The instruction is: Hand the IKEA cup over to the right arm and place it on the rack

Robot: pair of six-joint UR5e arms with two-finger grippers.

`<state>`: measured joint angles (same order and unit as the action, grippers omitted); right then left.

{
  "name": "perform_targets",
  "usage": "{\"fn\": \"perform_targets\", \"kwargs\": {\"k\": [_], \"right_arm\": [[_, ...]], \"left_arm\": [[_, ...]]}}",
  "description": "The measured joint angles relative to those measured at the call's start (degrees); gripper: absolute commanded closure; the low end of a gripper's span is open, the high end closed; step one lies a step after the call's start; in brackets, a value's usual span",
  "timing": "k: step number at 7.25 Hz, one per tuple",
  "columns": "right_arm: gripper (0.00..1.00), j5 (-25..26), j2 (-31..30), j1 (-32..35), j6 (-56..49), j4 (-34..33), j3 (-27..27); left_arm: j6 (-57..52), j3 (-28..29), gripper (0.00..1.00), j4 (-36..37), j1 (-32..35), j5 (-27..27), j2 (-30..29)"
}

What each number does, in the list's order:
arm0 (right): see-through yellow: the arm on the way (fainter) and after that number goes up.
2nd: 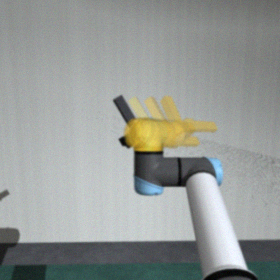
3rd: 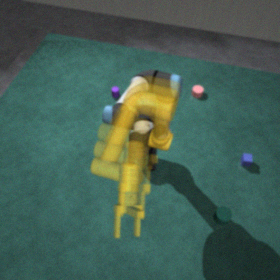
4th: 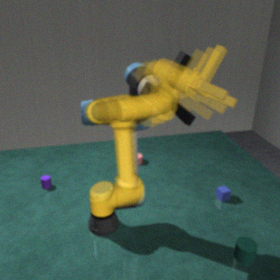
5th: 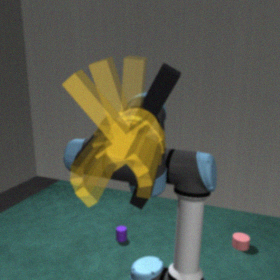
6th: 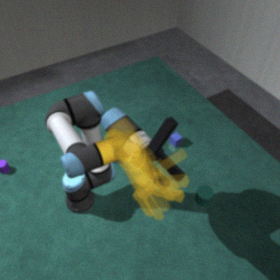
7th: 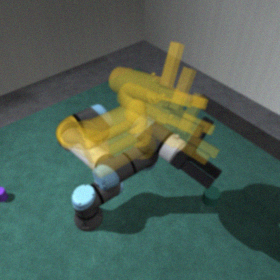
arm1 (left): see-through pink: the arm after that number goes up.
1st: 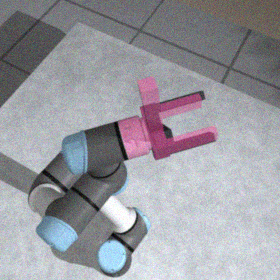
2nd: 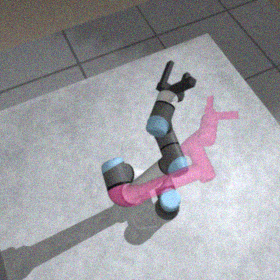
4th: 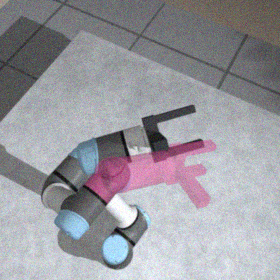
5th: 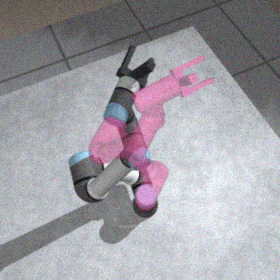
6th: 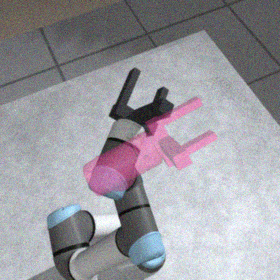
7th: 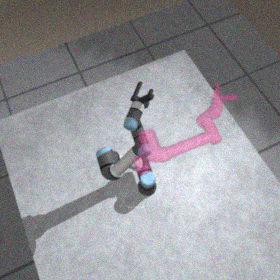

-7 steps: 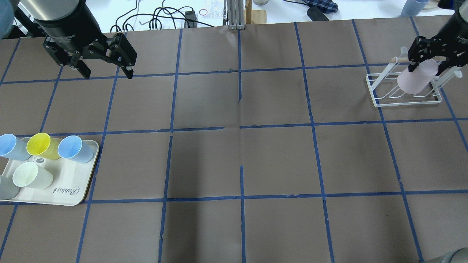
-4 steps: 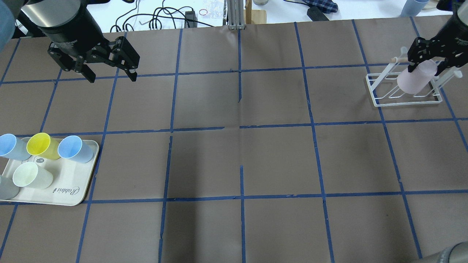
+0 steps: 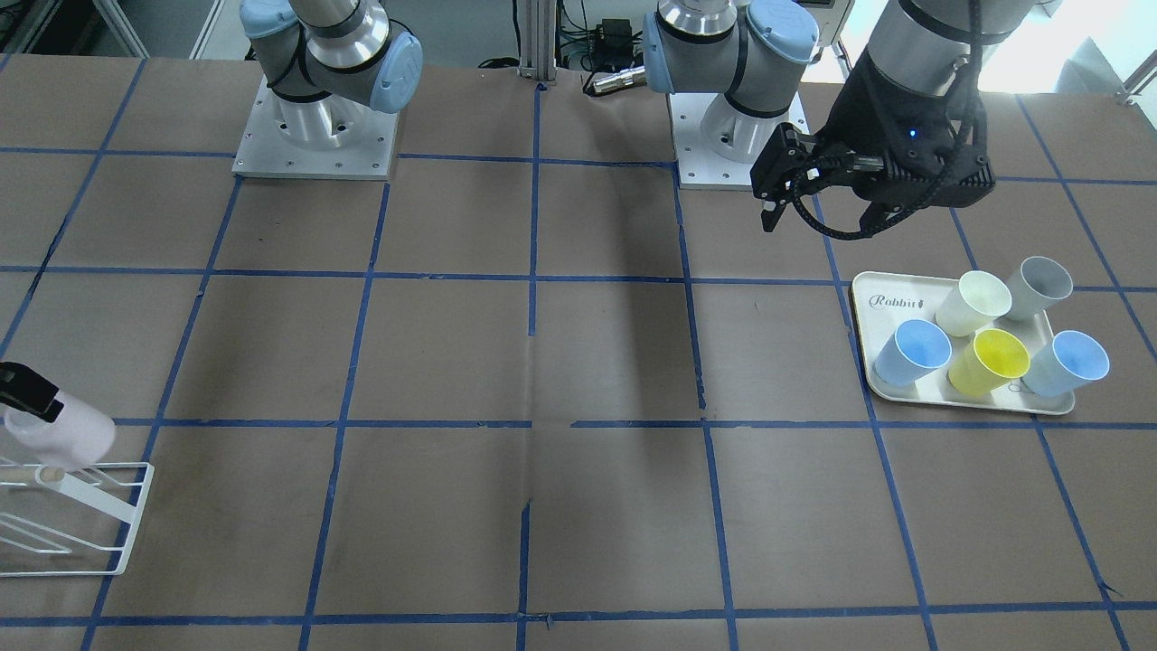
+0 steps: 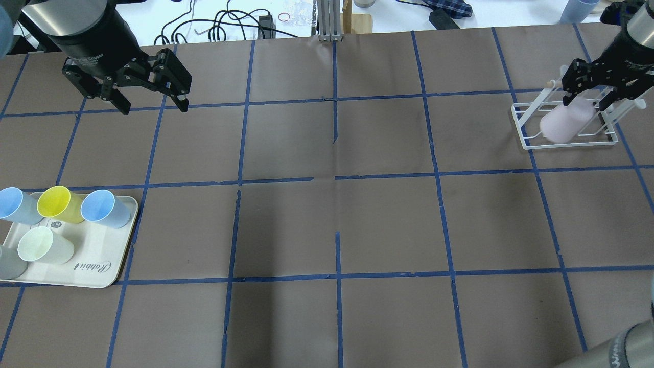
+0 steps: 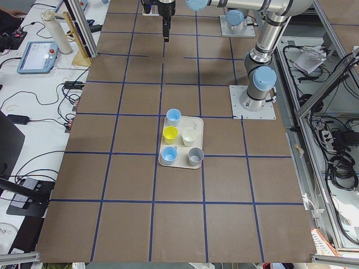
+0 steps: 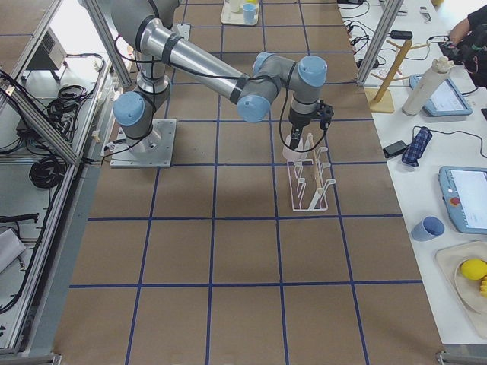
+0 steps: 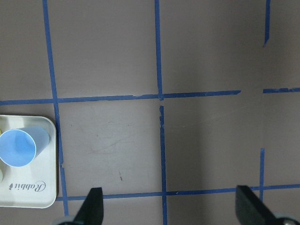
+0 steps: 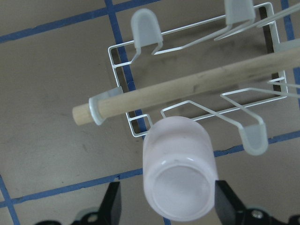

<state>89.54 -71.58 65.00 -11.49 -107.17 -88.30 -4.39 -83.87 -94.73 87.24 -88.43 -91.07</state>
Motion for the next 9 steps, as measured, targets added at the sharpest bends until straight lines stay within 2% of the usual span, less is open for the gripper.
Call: {"fn": "perform_targets", "kwargs": {"k": [2, 4, 9], "right_arm": [[0.0, -0.06, -0.38, 0.37, 0.4, 1.09, 1.42], [0.0, -0.32, -1.98, 2.3, 1.37, 7.62, 5.88], [0.0, -0.22, -11.24, 18.28, 10.65, 24.02, 7.27]], "left_arm": [[0.0, -0.13, 0.0, -0.01, 0.03, 0.07, 0.01], [0.0, -0.35, 0.0, 0.0, 0.05, 0.1, 0.01], [0.0, -0.57, 0.0, 0.27, 0.12, 0.11, 0.05]]}}
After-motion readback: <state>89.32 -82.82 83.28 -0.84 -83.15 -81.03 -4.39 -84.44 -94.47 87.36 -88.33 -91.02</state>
